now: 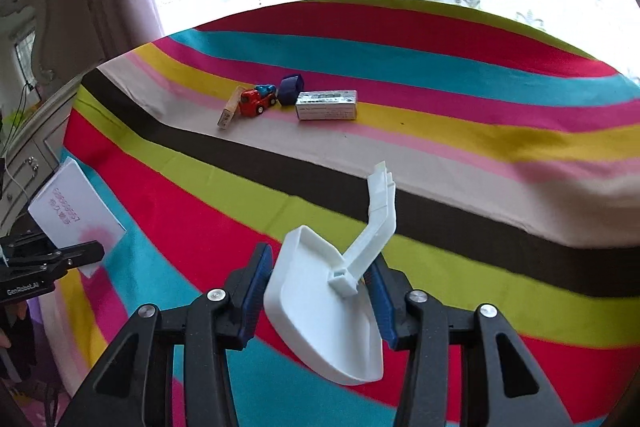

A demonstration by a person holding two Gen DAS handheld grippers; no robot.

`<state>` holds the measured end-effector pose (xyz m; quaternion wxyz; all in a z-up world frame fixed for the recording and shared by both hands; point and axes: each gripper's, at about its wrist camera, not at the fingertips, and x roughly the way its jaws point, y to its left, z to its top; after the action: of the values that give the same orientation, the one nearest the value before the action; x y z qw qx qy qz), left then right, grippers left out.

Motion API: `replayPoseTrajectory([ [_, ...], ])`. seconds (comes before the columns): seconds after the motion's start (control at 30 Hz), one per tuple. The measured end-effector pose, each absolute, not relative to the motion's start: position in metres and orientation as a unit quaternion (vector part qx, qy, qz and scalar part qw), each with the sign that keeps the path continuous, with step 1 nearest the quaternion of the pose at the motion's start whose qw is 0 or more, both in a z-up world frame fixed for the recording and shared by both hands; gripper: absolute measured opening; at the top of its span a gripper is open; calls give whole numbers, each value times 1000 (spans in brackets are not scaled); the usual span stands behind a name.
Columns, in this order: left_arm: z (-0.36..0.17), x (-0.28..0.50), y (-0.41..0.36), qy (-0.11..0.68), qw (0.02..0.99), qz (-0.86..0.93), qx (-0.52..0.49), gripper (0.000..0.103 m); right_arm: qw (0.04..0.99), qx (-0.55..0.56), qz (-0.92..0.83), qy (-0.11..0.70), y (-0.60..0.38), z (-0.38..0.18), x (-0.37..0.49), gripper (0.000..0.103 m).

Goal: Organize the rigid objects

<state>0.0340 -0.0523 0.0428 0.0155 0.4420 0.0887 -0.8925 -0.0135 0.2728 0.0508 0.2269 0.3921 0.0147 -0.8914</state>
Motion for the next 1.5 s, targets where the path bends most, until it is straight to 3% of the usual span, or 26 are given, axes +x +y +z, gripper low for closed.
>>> replayPoseTrajectory([
  [0.67, 71, 95, -32, 44, 19, -903, 428, 38, 198, 380, -903, -32, 291, 81, 59, 48],
  [1.5, 127, 154, -51, -1, 33, -927, 373, 38, 247, 332, -910, -8, 239, 145, 120, 48],
])
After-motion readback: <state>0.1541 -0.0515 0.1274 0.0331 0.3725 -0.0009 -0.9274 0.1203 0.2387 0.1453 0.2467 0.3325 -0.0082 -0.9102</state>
